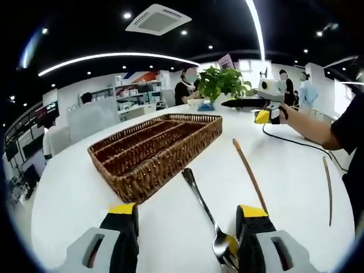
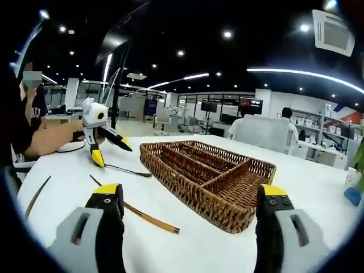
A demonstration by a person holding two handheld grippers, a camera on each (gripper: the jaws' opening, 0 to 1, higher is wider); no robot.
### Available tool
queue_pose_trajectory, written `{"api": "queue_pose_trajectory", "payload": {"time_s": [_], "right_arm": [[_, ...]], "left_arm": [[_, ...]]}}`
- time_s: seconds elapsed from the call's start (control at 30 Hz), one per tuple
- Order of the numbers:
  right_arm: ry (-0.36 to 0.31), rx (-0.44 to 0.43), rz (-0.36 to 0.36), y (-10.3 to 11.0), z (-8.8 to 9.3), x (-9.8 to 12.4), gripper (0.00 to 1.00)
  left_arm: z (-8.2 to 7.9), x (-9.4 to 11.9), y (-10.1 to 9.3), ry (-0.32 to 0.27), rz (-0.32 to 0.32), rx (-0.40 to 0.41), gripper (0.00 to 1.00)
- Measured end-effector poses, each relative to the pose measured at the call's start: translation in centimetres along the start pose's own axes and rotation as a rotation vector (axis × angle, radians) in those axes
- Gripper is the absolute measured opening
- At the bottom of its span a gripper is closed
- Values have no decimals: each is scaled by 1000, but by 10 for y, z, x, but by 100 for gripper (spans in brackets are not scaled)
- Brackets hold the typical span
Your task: Arrange the knives, forks, and spoons in their matching storage slots by inserting each utensil handle-first until every utensil is classified and aligned in the correct compartment
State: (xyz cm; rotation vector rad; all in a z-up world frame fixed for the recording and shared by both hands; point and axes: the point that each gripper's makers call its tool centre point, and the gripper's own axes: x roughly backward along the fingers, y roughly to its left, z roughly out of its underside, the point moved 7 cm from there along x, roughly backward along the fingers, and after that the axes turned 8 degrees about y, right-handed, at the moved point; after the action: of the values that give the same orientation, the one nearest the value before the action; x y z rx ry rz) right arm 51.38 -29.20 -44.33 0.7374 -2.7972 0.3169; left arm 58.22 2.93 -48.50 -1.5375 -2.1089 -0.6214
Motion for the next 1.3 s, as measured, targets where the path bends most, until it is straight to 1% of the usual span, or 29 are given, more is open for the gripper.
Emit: {"api": "queue_pose_trajectory", "payload": {"time_s": [0.03,0.13,0.2,0.27,0.3,0.37,0.4,0.47,0.63,0.73,0.77,0.87,0.9,1.0,1.1,1.2,1.3], "right_arm": [[-1,-2,-1,-1,0,0,99],[0,4,0,0,-1,0,99],[3,10,-3,0,-1,-1,99],[4,10,-6,1,-1,-1,99],[6,10,-6,1,-1,-1,99],[10,15,-9,0,-1,-2,99],[10,14,-9,0,-1,-2,99],[11,15,-7,-1,0,-2,99],[8,16,-4,-2,-1,-1,99],[12,19,-7,-1,-1,-1,99],[14,21,-8,0,-1,-2,99],[19,27,-10,0,0,-2,99],[19,28,-9,1,0,-2,99],[17,28,-9,3,-1,-1,99],[14,29,-7,2,-1,-1,99],[14,32,-12,2,0,-2,98],[15,37,-31,6,0,-4,96]], "left_arm": [[1,-1,-2,13,12,-7,57],[2,-4,-7,37,43,-9,44],[4,-6,-7,56,43,-7,35],[6,-8,-7,67,44,-2,30],[5,-9,-7,54,49,3,26],[6,-10,-9,61,65,18,18],[6,-10,-9,62,72,16,13],[6,-11,-10,67,77,17,8],[7,-10,-12,74,97,17,3],[6,-11,-18,68,135,-20,3],[5,-12,-18,71,124,-12,3],[4,-12,-21,74,124,-38,2],[3,-12,-20,76,113,-49,2],[3,-12,-20,73,117,-39,2],[0,-10,-17,60,97,-39,2],[-2,-7,-16,44,97,-34,2],[-7,-5,-18,11,105,-28,2]]}}
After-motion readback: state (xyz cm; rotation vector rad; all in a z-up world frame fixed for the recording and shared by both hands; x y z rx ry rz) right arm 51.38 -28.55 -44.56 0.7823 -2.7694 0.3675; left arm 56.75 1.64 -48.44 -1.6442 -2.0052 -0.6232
